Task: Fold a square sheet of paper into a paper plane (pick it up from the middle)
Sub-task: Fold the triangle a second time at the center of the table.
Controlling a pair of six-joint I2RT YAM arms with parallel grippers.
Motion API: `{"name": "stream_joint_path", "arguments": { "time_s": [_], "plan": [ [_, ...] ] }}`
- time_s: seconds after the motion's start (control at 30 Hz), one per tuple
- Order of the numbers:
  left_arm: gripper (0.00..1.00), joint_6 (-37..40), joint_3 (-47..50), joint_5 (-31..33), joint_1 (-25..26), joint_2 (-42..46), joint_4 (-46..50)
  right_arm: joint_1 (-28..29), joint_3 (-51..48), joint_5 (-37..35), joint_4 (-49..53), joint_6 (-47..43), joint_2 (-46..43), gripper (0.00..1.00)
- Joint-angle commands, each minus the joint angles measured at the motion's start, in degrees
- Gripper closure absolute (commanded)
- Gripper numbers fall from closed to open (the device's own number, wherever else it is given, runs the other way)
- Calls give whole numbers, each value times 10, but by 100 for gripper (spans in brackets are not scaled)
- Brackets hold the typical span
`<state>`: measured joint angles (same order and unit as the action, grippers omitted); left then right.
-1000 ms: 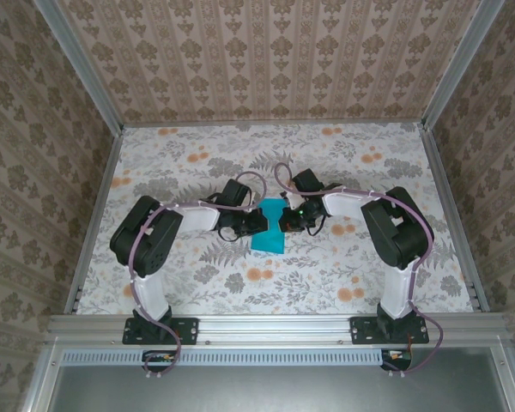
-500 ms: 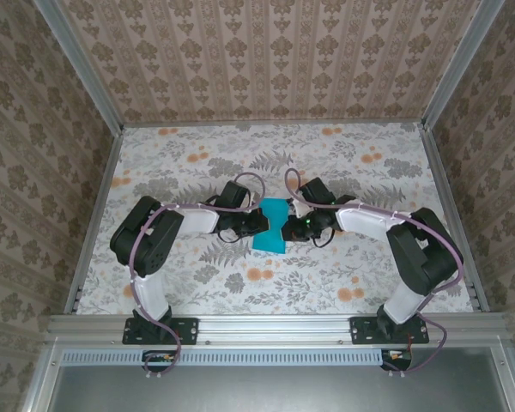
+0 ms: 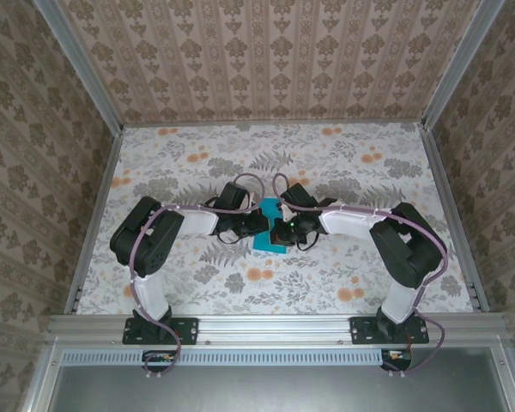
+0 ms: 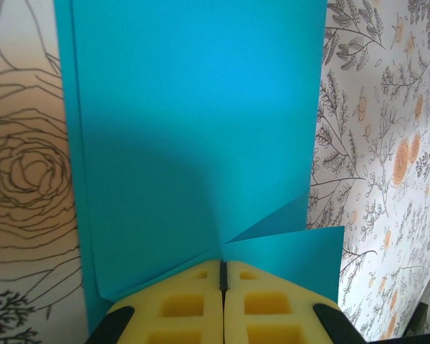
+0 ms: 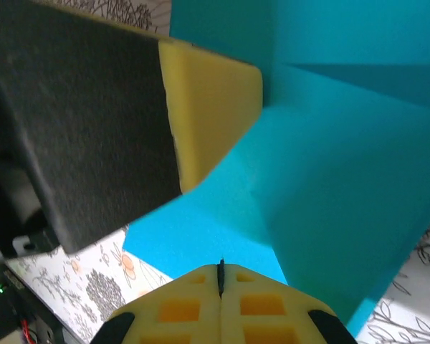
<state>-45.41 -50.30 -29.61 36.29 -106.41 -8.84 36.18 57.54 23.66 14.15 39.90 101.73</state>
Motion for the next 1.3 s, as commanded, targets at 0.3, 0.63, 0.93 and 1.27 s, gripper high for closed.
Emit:
{"name": "stream_joint_path", "arguments": {
  "time_s": [0.3, 0.63, 0.93, 1.27],
  "plan": [
    [95, -8, 23, 23, -2, -13, 49, 4, 48, -44, 27, 35, 54, 100],
    [100, -20, 38, 49, -8, -17, 71, 1, 44, -68, 76, 12, 59, 100],
    [100, -24, 45, 68, -9, -22, 91, 1, 30, -80, 111, -5, 51, 100],
    [100, -21, 53, 75, -14, -31, 101, -2, -33, -81, 115, -11, 5, 100]
  ]
}}
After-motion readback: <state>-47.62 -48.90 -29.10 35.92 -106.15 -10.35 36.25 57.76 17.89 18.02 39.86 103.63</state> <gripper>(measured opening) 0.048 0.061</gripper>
